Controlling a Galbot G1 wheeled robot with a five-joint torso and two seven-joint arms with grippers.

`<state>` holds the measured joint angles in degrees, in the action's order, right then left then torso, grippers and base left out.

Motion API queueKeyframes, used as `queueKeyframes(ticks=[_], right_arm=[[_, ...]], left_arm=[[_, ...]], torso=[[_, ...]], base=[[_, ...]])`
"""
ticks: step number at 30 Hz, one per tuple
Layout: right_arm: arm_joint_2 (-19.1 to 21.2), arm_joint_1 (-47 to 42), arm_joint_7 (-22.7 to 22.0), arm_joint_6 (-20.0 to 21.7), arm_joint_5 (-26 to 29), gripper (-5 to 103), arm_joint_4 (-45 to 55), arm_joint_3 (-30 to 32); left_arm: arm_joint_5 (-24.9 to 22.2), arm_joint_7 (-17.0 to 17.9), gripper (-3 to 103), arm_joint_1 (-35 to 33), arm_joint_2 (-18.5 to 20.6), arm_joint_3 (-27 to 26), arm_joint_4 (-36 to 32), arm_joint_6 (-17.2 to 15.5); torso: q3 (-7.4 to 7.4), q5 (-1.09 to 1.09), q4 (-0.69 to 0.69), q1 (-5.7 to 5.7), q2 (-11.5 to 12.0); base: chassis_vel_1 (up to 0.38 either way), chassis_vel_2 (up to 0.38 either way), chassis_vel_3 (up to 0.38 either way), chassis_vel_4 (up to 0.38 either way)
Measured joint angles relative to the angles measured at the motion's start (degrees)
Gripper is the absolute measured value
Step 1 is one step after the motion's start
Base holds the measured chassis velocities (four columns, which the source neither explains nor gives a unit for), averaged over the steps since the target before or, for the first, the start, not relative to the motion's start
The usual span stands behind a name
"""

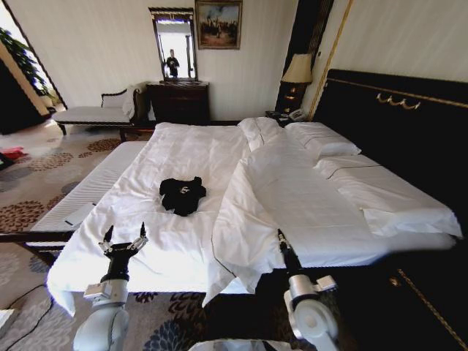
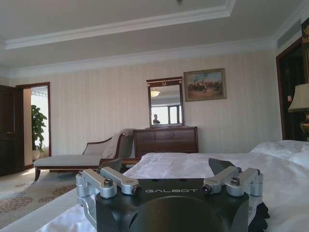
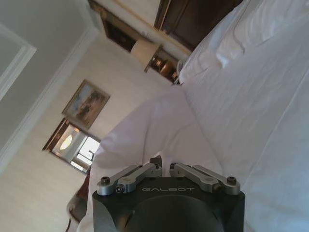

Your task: Fold the clothes on the bed.

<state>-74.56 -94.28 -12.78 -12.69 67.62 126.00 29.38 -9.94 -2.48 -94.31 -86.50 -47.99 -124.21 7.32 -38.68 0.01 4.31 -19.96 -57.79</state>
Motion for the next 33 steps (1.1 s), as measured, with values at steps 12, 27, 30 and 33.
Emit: queueKeyframes(ticks=[12, 27, 30, 33], right_arm=[[0.3, -1.0, -6.3, -4.8, 7.3, 0, 3.8, 12.9], [-0.4, -6.3, -22.5, -10.8, -2.1, 0, -2.1, 27.1], [-0.3, -6.8, -25.2, -11.4, -6.3, 0, -6.2, 27.7], [0.0, -7.1, -28.2, -11.6, -7.6, 0, -10.5, 28.6]], left_arm=[[-0.6, 0.1, 100, -0.5, -0.5, -1.1, -0.7, 0.0], [0.1, 0.1, 100, 1.3, -1.7, -0.3, 0.3, -0.1], [0.2, 0.1, 100, 1.7, -1.8, -0.1, 0.7, -0.1], [0.2, 0.1, 100, 2.5, -1.8, 0.1, 1.7, -0.1]], torso=[[0.0, 0.01, 0.0, 0.0, 0.0], [0.0, 0.0, 0.0, 0.0, 0.0], [0.0, 0.01, 0.0, 0.0, 0.0], [0.0, 0.01, 0.0, 0.0, 0.0]], base=[[0.0, 0.0, 0.0, 0.0], [0.0, 0.0, 0.0, 0.0], [0.0, 0.0, 0.0, 0.0], [0.0, 0.0, 0.0, 0.0]])
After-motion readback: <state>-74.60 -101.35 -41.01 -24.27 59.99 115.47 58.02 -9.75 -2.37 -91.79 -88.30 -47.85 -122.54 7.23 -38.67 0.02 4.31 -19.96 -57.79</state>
